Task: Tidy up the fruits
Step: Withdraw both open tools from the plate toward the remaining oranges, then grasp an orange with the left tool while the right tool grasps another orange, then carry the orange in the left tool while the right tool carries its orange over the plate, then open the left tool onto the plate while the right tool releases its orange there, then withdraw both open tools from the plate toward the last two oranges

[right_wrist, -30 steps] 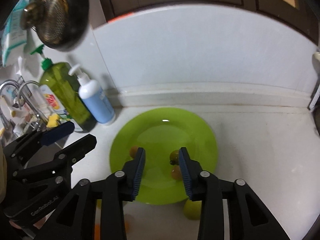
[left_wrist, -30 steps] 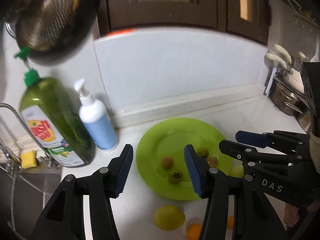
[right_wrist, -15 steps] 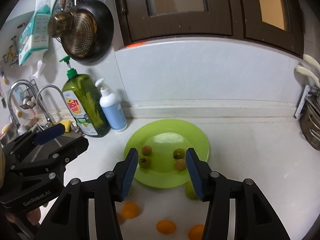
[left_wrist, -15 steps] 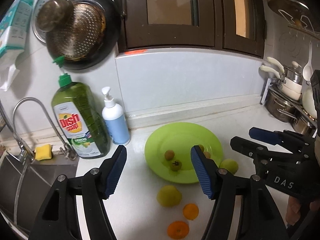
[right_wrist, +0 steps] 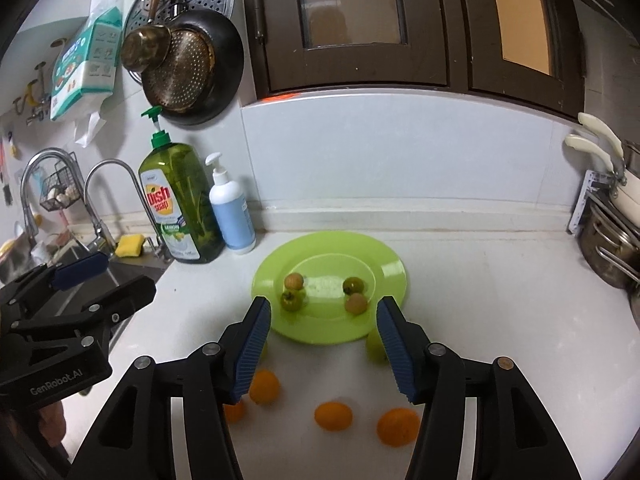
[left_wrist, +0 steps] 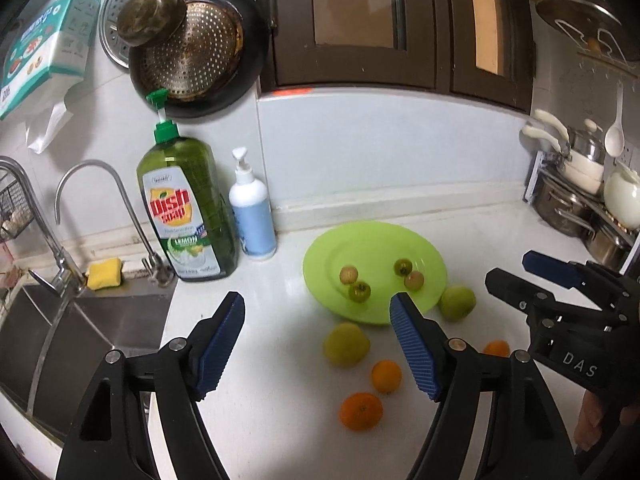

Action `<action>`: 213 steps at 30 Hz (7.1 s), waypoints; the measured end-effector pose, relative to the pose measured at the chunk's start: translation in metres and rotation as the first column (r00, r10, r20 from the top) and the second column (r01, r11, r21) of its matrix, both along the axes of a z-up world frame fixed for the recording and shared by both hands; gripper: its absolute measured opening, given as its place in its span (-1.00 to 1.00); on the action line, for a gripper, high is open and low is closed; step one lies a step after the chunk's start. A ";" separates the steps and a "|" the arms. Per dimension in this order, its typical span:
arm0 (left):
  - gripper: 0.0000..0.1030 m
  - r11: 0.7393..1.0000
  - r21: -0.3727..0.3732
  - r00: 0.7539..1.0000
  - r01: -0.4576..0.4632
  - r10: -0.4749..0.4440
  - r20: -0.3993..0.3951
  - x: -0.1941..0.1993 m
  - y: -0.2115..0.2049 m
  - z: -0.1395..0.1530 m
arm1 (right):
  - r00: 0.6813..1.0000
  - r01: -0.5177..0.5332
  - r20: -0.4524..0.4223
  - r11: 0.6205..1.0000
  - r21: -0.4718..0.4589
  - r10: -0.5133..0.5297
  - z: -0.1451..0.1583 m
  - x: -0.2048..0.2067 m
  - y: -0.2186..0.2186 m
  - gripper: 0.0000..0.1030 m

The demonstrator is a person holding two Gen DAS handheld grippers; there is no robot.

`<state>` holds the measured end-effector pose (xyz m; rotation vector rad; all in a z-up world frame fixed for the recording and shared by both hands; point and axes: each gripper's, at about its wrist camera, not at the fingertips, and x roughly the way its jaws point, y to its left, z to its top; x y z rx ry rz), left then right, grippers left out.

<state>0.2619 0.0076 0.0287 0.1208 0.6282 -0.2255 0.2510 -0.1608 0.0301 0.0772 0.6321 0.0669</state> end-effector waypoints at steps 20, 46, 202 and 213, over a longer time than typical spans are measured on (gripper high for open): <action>0.46 0.995 0.054 0.993 0.079 -0.074 -0.087 -0.031 -0.006 -0.066 | 0.994 -0.033 -0.110 0.996 -0.088 0.024 -0.056 -0.038 0.013 0.09; 0.21 0.988 0.053 0.971 0.143 -0.130 -0.201 -0.011 -0.022 -0.126 | 0.965 -0.060 -0.258 0.994 -0.090 0.035 -0.118 -0.007 0.019 0.01; -0.06 0.988 0.034 0.966 0.148 -0.137 -0.218 0.199 -0.073 -0.082 | 0.947 -0.063 -0.317 0.998 0.006 0.062 -0.090 0.197 -0.019 -0.24; 0.02 0.993 0.011 0.986 0.122 -0.120 -0.114 0.156 -0.061 -0.035 | 0.979 -0.067 -0.195 0.998 0.000 0.066 -0.043 0.152 -0.019 -0.24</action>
